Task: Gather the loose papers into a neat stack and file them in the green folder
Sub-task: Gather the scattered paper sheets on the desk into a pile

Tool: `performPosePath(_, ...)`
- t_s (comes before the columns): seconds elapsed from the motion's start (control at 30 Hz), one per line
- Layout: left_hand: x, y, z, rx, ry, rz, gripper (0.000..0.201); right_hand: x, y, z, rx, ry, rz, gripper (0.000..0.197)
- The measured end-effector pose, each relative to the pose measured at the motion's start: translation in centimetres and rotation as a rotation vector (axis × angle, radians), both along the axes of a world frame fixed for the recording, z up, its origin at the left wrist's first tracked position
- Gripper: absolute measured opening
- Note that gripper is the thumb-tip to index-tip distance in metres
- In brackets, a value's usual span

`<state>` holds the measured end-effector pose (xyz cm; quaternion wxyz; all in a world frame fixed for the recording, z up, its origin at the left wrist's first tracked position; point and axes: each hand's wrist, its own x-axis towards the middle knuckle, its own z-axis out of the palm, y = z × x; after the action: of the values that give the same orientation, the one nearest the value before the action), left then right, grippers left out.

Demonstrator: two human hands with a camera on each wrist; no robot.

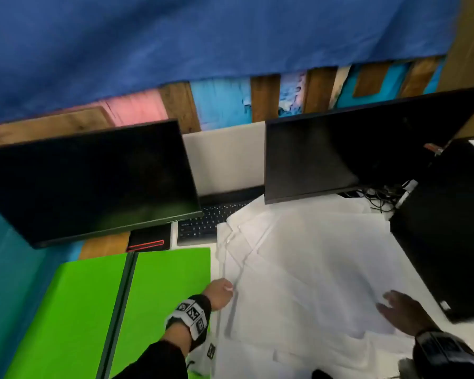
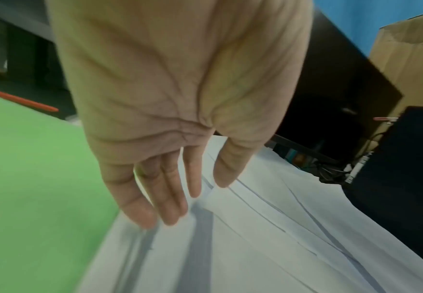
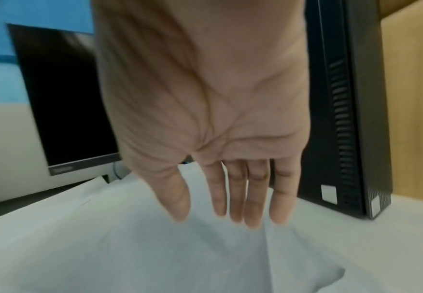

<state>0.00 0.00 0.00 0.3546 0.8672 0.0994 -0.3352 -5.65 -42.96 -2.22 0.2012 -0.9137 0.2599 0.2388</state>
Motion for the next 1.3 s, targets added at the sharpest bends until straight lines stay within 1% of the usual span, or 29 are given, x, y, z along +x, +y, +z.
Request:
performPosePath(0.03, 0.6, -0.5, -0.9, -0.02, -0.014, 0.049, 0.05, 2.1, 0.3, -0.1, -0.01, -0.029, -0.064, 0.055)
performPosePath(0.1, 1.3, -1.6, -1.9, -0.058, -0.006, 0.19, 0.044, 3.3, -0.1, 0.2, -0.013, -0.02, -0.209, 0.059)
performPosePath(0.13, 1.6, -2.3, -2.0, -0.065, -0.006, 0.246, 0.045, 3.8, -0.1, 0.9, -0.011, -0.003, -0.272, 0.061)
performPosePath(0.2, 1.5, -3.6, -2.6, -0.054, 0.003, 0.301, 0.046, 4.0, -0.6, 0.4, -0.004, 0.046, -0.291, 0.067)
performPosePath(0.27, 1.4, -4.9, -3.7, -0.04, -0.001, 0.351, 0.045, 4.2, -1.0, -0.1, 0.048, 0.074, -0.271, 0.072)
performPosePath(0.33, 1.1, -6.3, -4.0, -0.033, -0.028, 0.394, 0.047, 4.6, -1.2, -0.7, 0.065, 0.03, -0.284, 0.073)
performPosePath(0.43, 0.9, -7.8, -4.5, 0.032, -0.099, 0.362, 0.047, 5.1, -0.9, -1.4, 0.011, -0.081, -0.276, 0.069)
performPosePath(0.5, 0.9, -8.3, -4.4, 0.076, -0.106, 0.342, 0.045, 5.5, -0.9, -1.6, 0.031, -0.206, -0.289, 0.063)
performPosePath(0.53, 0.9, -8.2, -4.3, 0.087, -0.095, 0.344, 0.045, 5.8, -1.0, -1.7, 0.063, -0.254, -0.281, 0.055)
performPosePath(0.57, 0.9, -8.0, -4.0, 0.106, -0.096, 0.331, 0.046, 6.0, -1.4, -2.1, 0.096, -0.282, -0.254, 0.043)
performPosePath(0.6, 0.9, -7.5, -3.6, 0.122, -0.089, 0.325, 0.046, 6.1, -1.8, -2.2, 0.127, -0.29, -0.216, 0.03)
performPosePath(0.63, 0.9, -6.9, -3.4, 0.13, -0.09, 0.319, 0.045, 6.1, -2.3, -2.4, 0.158, -0.288, -0.181, 0.022)
performPosePath(0.67, 1.1, -6.2, -3.1, 0.125, -0.101, 0.337, 0.043, 6.1, -2.7, -2.3, 0.171, -0.289, -0.159, 0.02)
performPosePath(0.7, 1.2, -5.5, -2.8, 0.114, -0.136, 0.355, 0.039, 6.1, -3.1, -2.4, 0.173, -0.289, -0.151, 0.019)
performPosePath(0.77, 1.3, -4.1, -2.2, 0.083, -0.207, 0.482, 0.038, 6.0, -3.6, -2.3, 0.188, -0.244, -0.107, 0.026)
performPosePath(0.8, 1.4, -3.5, -2.1, 0.096, -0.234, 0.559, 0.04, 6.0, -3.7, -2.3, 0.215, -0.191, -0.06, 0.03)
performPosePath(0.83, 1.5, -3.1, -2.0, 0.126, -0.264, 0.599, 0.041, 6.0, -3.7, -2.4, 0.251, -0.126, -0.006, 0.034)
performPosePath(0.87, 1.7, -3.0, -1.9, 0.157, -0.269, 0.585, 0.037, 5.9, -3.5, -2.3, 0.283, -0.061, 0.046, 0.036)
performPosePath(0.93, 2.2, -3.6, -2.1, 0.165, -0.283, 0.478, 0.022, 5.9, -2.9, -2.4, 0.34, 0.002, 0.099, 0.041)
performPosePath(0.97, 2.4, -4.2, -2.0, 0.155, -0.293, 0.398, 0.017, 6.0, -2.5, -2.6, 0.357, -0.003, 0.082, 0.044)
performPosePath(1.03, 3.0, -5.4, -2.2, 0.124, -0.321, 0.272, 0.024, 5.8, -1.3, -3.0, 0.329, -0.062, -0.018, 0.056)
performPosePath(1.07, 3.3, -6.0, -2.0, 0.092, -0.333, 0.267, 0.026, 5.7, -0.8, -2.9, 0.304, -0.093, -0.079, 0.06)
performPosePath(1.1, 3.8, -6.3, -1.8, 0.055, -0.328, 0.296, 0.027, 5.5, -0.5, -2.8, 0.286, -0.128, -0.134, 0.059)
performPosePath(1.17, 4.5, -5.7, -2.0, 0.037, -0.244, 0.39, 0.042, 5.1, -0.3, -2.2, 0.254, -0.191, -0.226, 0.057)
performPosePath(1.2, 4.6, -4.9, -2.2, 0.025, -0.154, 0.418, 0.052, 4.8, -0.5, -1.8, 0.238, -0.226, -0.26, 0.061)
performPosePath(1.23, 4.4, -4.0, -2.2, -0.03, -0.039, 0.443, 0.059, 4.5, -0.8, -1.8, 0.227, -0.256, -0.293, 0.064)
performPosePath(1.27, 3.9, -3.1, -2.4, -0.134, 0.089, 0.474, 0.06, 4.2, -1.0, -1.8, 0.217, -0.267, -0.315, 0.064)
performPosePath(1.3, 3.0, -2.6, -2.5, -0.232, 0.197, 0.483, 0.054, 4.1, -1.2, -2.0, 0.216, -0.256, -0.331, 0.061)
